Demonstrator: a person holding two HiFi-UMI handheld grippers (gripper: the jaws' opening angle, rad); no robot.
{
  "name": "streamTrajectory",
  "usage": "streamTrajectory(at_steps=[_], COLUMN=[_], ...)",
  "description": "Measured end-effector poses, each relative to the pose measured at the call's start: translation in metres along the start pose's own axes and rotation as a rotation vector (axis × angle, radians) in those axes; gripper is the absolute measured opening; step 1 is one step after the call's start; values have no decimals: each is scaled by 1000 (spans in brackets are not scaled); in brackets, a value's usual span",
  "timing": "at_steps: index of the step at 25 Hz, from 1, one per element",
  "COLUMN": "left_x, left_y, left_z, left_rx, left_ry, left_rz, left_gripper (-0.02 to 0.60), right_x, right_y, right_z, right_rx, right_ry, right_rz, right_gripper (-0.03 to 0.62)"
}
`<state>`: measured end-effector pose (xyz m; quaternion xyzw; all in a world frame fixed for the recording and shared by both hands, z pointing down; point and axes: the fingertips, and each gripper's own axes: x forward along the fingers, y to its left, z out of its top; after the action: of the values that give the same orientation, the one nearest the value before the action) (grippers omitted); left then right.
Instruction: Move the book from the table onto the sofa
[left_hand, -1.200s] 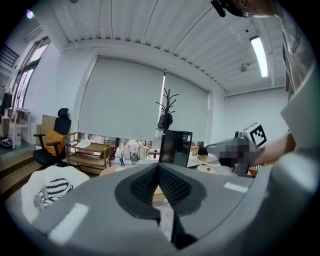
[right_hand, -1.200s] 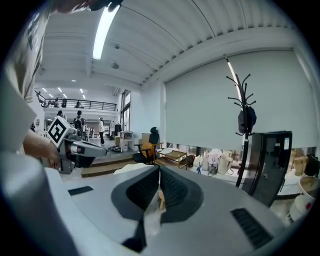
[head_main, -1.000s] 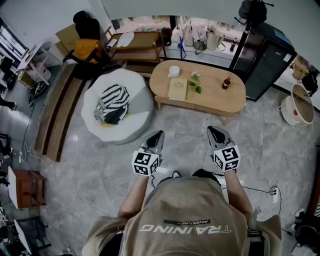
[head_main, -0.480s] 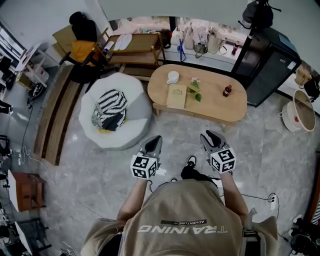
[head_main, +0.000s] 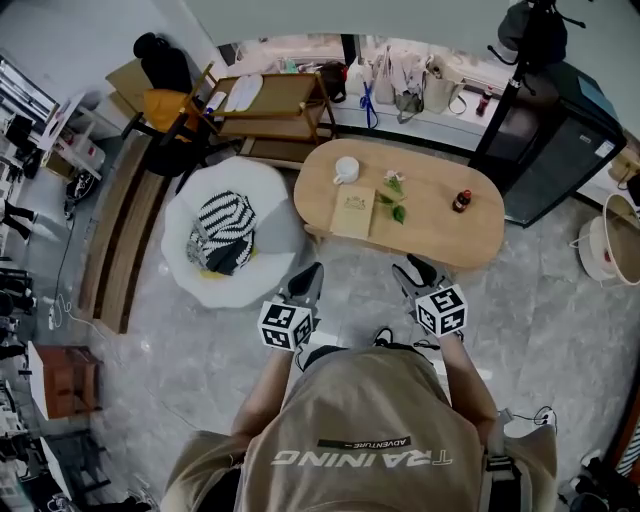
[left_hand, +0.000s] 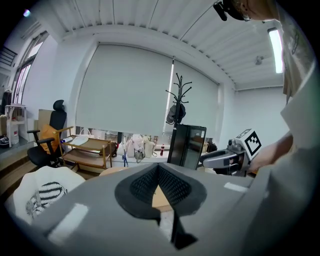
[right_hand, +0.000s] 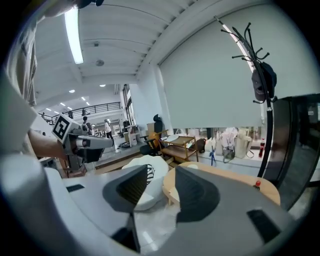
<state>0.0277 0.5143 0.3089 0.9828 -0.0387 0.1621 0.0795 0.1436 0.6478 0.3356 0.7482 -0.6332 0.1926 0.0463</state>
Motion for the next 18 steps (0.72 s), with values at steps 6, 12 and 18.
streamTrajectory(at_steps=[6,12,18], left_x=[35,74,136], left_y=[13,62,139], left_z=[10,8,25], left_rx=[-24,-39,-43], left_ry=[8,53,59], left_rz=[13,4,-49], left_gripper=[6,6,6], right_x=[35,83,152], right_y=[-31,-54,-92], right_z=[3,4,32], right_rx=[40,78,76], right_ry=[24,59,96], right_rz=[32,29,-42], right_gripper=[150,151,152])
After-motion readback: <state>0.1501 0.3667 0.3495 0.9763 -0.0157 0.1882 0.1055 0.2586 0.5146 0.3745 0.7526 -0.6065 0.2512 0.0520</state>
